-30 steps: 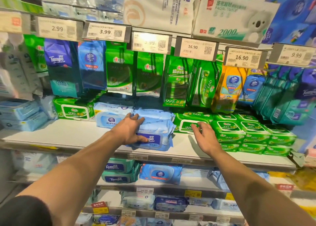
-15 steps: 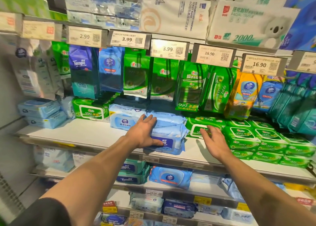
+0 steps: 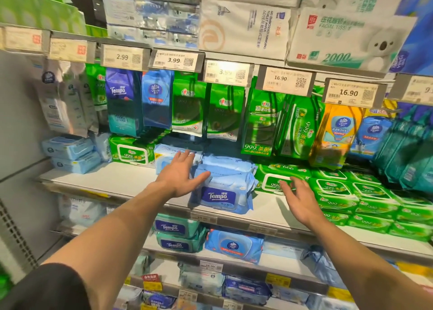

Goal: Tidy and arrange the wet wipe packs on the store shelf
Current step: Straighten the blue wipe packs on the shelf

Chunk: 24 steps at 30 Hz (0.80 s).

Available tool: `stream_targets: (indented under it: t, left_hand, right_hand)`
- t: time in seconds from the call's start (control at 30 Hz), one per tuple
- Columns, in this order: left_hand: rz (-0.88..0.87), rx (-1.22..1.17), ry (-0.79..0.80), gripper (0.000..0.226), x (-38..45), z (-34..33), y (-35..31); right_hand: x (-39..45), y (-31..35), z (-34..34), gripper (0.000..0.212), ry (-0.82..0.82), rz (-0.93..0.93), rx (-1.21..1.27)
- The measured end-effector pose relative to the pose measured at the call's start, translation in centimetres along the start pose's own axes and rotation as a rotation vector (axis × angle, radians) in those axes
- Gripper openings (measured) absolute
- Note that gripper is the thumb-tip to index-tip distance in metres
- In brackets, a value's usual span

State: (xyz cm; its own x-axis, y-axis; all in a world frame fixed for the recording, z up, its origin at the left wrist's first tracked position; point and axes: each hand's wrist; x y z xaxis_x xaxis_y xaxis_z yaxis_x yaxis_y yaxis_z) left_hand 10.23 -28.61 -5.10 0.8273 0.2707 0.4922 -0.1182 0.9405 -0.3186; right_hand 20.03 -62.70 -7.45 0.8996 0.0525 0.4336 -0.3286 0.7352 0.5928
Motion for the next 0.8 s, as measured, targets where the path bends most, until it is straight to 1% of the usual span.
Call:
stream_targets:
  t: [0.07, 0.1, 0.2, 0.37, 0.43, 0.53, 0.63, 0.73, 0.8]
  left_hand:
    - [-0.045, 0.061, -0.058, 0.088, 0.6, 0.6, 1.0]
    - [-0.051, 0.097, -0.061, 0.086, 0.9, 0.8, 1.6]
    - [-0.052, 0.189, -0.014, 0.083, 1.5, 1.1, 3.4]
    - [-0.17, 0.168, -0.01, 0.067, 3.0, 1.5, 5.3]
    - [-0.153, 0.224, 0.031, 0.075, 3.8, 1.2, 5.5]
    - [-0.135, 0.279, 0.156, 0.094, 4.9, -0.1, 5.0]
    - [-0.112, 0.298, 0.244, 0.1, 5.5, -2.3, 5.1]
    - [-0.048, 0.297, 0.259, 0.099, 5.7, -4.6, 5.6]
    - [-0.026, 0.307, 0.239, 0.104, 5.9, -5.6, 5.8]
  right_hand:
    - [0.3, 0.3, 0.0, 0.062, -0.033, 0.016, 0.009]
    - [0.2, 0.5, 0.0, 0.061, -0.047, 0.027, 0.011]
    - [-0.3, 1.2, -0.3, 0.055, -0.1, 0.066, 0.024]
    - [-0.7, 2.2, -0.6, 0.045, -0.157, 0.097, 0.053]
    - [-0.9, 2.4, -0.7, 0.043, -0.165, 0.106, 0.045]
    - [-1.0, 2.7, -0.9, 0.043, -0.177, 0.113, 0.04]
    - [-0.8, 2.8, -1.2, 0.04, -0.209, 0.111, 0.027]
    - [-0.6, 2.7, -1.4, 0.039, -0.24, 0.104, 0.029]
    - [-0.4, 2.6, -1.2, 0.04, -0.253, 0.117, 0.017]
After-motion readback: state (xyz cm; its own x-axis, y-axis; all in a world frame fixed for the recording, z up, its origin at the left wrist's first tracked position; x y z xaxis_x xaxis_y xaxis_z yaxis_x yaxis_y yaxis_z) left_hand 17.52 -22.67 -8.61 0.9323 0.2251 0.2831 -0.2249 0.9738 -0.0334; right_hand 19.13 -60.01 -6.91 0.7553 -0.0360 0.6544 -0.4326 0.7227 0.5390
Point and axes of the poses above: each hand's wrist, its own x-axis towards the middle knuckle, its own z-axis out of the back of the hand, y = z × x, and after that the axes turned 14 degrees about -y, right-handed
